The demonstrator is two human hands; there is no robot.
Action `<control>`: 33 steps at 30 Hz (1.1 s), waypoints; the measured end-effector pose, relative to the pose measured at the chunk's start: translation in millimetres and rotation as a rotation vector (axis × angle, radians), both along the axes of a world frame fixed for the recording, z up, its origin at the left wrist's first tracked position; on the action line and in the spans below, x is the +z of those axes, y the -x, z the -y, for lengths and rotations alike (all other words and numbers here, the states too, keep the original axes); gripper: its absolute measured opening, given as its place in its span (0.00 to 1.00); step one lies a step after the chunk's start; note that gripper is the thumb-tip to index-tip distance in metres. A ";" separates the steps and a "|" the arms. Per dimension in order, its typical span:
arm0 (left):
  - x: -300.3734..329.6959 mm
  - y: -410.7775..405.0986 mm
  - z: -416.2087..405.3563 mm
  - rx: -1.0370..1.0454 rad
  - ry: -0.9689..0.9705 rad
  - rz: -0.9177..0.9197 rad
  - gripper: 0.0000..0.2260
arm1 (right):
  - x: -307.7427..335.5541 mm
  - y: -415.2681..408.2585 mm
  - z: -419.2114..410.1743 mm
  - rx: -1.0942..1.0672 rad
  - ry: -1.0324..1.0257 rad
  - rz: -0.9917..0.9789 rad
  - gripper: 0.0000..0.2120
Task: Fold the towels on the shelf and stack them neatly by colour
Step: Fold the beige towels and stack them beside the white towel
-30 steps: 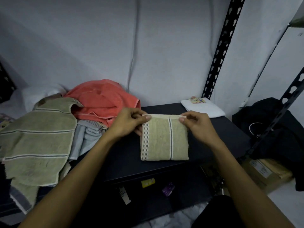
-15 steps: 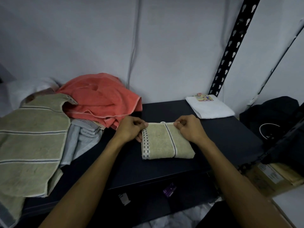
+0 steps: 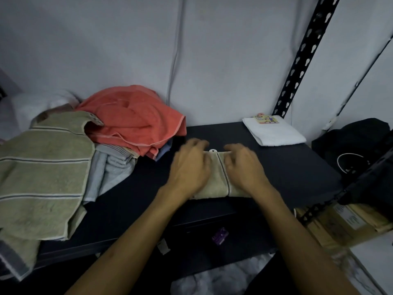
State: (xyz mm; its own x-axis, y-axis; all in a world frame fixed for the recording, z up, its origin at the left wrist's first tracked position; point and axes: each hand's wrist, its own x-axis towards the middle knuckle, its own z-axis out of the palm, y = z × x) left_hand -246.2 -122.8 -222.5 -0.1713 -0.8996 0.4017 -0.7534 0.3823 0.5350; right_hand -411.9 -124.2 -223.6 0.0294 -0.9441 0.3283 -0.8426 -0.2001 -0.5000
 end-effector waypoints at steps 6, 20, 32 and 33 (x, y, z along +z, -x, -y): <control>-39.8 4.7 -2.2 -0.062 -0.250 0.348 0.26 | -33.3 -1.2 -6.6 0.159 -0.196 -0.258 0.25; -34.3 -15.2 -12.1 0.007 -0.380 0.372 0.30 | -34.5 24.1 2.8 0.154 -0.396 -0.256 0.27; -33.1 -39.6 -63.9 -0.113 -0.057 0.314 0.27 | -39.2 35.0 -84.8 0.333 -0.153 0.093 0.28; -33.2 -38.9 -70.2 -0.190 -0.039 0.362 0.26 | -40.8 36.5 -96.3 0.369 -0.148 0.060 0.29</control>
